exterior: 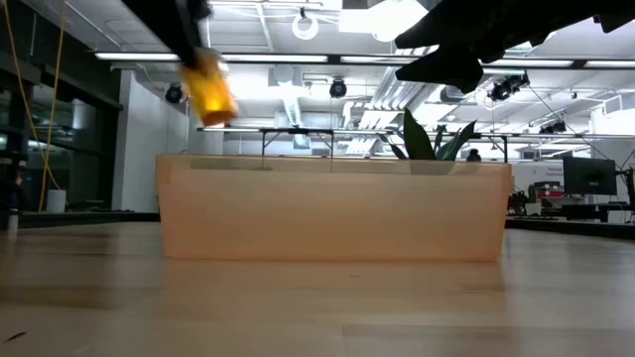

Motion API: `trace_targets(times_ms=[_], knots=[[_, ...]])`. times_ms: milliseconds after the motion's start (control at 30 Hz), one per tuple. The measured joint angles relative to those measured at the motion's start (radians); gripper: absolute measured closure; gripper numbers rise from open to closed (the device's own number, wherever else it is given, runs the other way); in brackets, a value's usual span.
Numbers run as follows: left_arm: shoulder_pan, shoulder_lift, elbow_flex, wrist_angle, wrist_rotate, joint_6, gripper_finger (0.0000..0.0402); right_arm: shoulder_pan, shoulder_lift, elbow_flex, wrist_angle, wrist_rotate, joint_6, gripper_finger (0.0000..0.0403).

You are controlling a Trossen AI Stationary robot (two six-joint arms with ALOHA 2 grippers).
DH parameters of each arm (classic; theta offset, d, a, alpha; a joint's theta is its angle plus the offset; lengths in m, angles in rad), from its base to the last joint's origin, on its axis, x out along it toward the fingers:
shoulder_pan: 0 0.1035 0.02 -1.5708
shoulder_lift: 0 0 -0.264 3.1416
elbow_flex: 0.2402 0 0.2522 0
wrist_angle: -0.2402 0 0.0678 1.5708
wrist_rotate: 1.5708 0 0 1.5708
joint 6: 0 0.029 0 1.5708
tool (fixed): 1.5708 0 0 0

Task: Pick and place medicine bottles into bin by pill shape (circle, oval)
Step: Put the orange capsule bottle into the yellow bin

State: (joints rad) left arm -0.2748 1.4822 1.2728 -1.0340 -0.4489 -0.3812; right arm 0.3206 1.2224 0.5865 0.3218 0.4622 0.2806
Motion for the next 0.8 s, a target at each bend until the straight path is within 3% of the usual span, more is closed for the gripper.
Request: trace_targets(times_ms=[167, 400, 800], knots=[[0.198, 0.0, 0.001, 0.198, 0.039, 0.202, 0.0206, 0.0, 0.0, 0.0, 0.0, 0.0, 0.0, 0.0124], [0.437, 0.085, 0.095, 0.216, 0.147, 0.308, 0.0206, 0.0, 0.0, 0.0, 0.0, 0.013, -0.008, 0.0124], [0.579, 0.343, 0.145, 0.201, 0.186, 0.345, 0.0206, 0.0, 0.0, 0.0, -0.004, 0.015, -0.011, 0.0124]])
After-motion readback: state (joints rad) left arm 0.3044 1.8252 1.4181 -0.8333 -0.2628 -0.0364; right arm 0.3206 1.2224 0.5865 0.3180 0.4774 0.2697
